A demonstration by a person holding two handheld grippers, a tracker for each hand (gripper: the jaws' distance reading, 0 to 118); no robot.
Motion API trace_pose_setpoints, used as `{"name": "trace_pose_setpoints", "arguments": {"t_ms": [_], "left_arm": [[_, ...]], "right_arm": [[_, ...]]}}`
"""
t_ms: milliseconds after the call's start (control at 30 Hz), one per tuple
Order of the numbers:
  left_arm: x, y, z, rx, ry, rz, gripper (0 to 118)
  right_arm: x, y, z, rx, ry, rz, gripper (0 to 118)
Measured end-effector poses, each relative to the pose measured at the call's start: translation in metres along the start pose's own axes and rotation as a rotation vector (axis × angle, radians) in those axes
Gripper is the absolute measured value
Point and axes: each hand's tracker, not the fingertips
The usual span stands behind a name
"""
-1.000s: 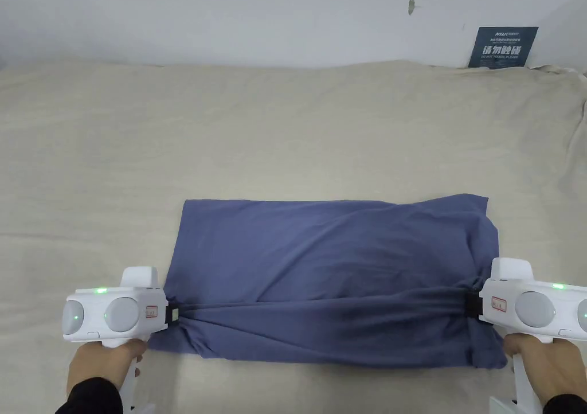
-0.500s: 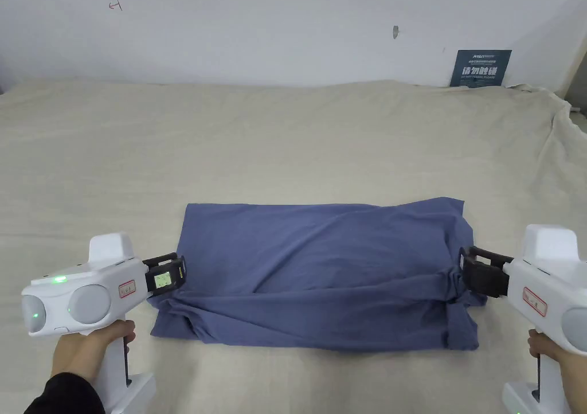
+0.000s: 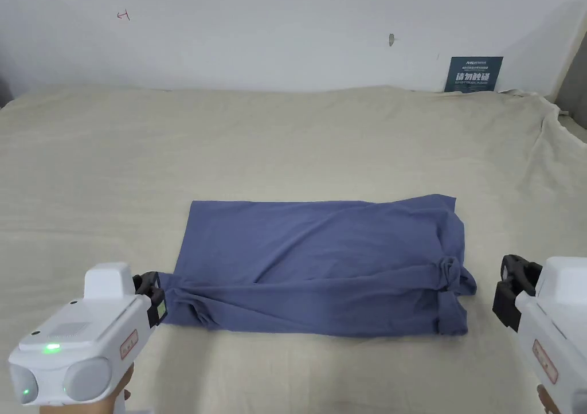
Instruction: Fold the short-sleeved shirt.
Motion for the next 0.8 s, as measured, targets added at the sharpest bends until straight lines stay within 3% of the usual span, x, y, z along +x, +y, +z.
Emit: {"name": "trace_pose_setpoints", "arguments": {"t_ms": [267, 600, 667, 733, 800], "left_arm": [[-0.008, 0.004, -0.010, -0.062, -0.004, 0.014, 0], [-0.039, 0.008, -0.097, -0.335, -0.009, 0.110, 3], [-0.042, 0.006, -0.117, -0.412, 0.004, 0.126, 22], [-0.043, -0.002, -0.134, -0.462, 0.014, 0.117, 56], [-0.041, -0.007, -0.149, -0.502, 0.047, 0.075, 74]], "right_arm": [[-0.004, -0.003, -0.004, -0.022, 0.021, -0.019, 0], [0.006, -0.008, -0.024, -0.056, 0.013, -0.021, 0], [0.009, -0.012, -0.032, -0.067, 0.006, -0.020, 0], [0.012, -0.014, -0.037, -0.077, 0.001, -0.021, 0], [0.014, -0.017, -0.042, -0.088, -0.004, -0.023, 0]]}}
